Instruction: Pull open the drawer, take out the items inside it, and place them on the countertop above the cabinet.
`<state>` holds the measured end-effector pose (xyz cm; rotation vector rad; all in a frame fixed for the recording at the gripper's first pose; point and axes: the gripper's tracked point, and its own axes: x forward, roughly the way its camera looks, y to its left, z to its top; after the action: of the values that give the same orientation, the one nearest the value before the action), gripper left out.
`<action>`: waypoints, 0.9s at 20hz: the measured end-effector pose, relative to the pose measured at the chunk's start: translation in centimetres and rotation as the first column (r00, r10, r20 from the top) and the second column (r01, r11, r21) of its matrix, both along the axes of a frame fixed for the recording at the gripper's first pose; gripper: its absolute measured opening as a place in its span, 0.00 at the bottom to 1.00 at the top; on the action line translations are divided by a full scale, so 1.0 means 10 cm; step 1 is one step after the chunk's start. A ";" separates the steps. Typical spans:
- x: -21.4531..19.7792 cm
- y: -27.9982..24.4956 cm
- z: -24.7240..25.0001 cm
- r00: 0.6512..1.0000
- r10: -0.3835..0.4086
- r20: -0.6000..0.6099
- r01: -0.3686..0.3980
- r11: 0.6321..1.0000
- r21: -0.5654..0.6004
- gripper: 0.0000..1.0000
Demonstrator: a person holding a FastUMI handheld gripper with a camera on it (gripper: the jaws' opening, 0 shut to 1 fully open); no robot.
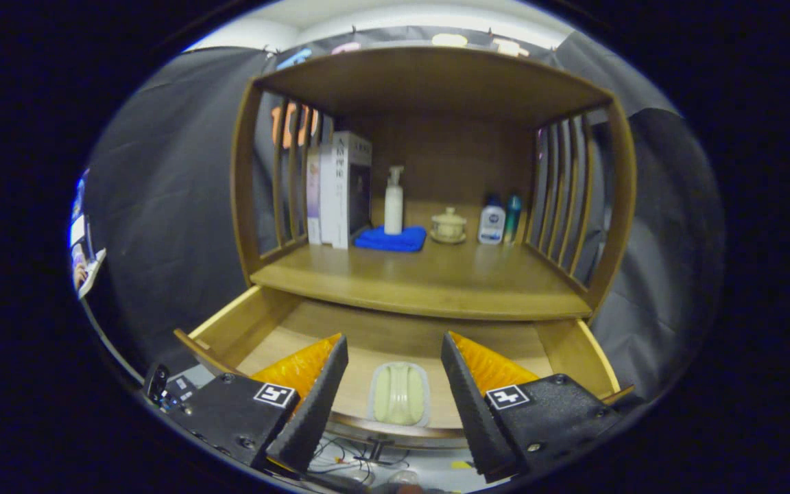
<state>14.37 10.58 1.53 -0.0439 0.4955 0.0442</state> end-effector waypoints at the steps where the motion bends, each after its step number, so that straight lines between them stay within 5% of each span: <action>1: 0.07 -0.02 -0.10 0.997 0.002 -0.077 -0.002 1.000 0.000 0.87; 5: 0.23 -0.04 -0.43 0.952 -0.019 -0.304 0.018 1.000 -0.007 0.87; 14: 0.26 -0.14 -0.98 0.876 -0.061 -0.479 0.037 0.998 -0.059 0.79; 18: 0.22 -0.09 -1.09 0.862 -0.027 -0.507 0.028 1.000 -0.006 0.53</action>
<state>16.54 9.73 -9.33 -0.0230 1.0275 0.0279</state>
